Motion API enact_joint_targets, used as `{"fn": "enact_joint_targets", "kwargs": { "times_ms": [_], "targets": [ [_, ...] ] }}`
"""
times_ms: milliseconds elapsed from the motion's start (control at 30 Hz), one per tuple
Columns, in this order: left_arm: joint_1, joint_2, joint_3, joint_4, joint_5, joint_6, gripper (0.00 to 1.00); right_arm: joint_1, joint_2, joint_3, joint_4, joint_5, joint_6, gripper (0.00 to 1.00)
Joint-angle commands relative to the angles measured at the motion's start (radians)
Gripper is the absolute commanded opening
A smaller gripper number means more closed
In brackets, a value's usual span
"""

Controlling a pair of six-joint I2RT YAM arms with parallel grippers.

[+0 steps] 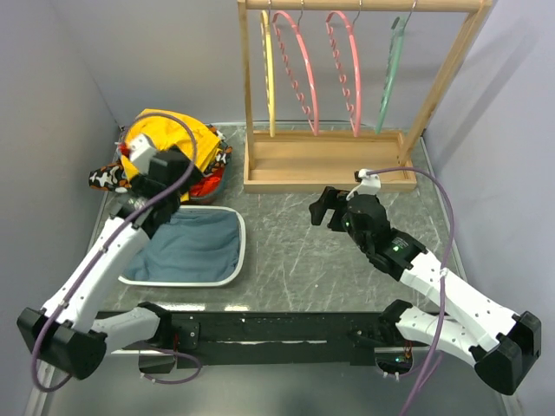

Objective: Place the shorts on the hanger

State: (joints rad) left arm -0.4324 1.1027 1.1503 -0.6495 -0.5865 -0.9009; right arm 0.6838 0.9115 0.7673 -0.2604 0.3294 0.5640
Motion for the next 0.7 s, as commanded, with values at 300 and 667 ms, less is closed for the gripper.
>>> {"fn": "enact_joint_targets", "kwargs": {
  "times_ms": [300, 667],
  "targets": [
    [0.250, 0.461, 0.360, 0.086, -0.088, -0.007, 0.86, 0.003, 0.067, 0.079, 0.053, -0.101, -0.042, 1.00],
    [0.279, 0.668, 0.456, 0.194, -0.052, 0.042, 0.53, 0.002, 0.105, 0.099, 0.062, -0.157, -0.053, 1.00]
  ]
}}
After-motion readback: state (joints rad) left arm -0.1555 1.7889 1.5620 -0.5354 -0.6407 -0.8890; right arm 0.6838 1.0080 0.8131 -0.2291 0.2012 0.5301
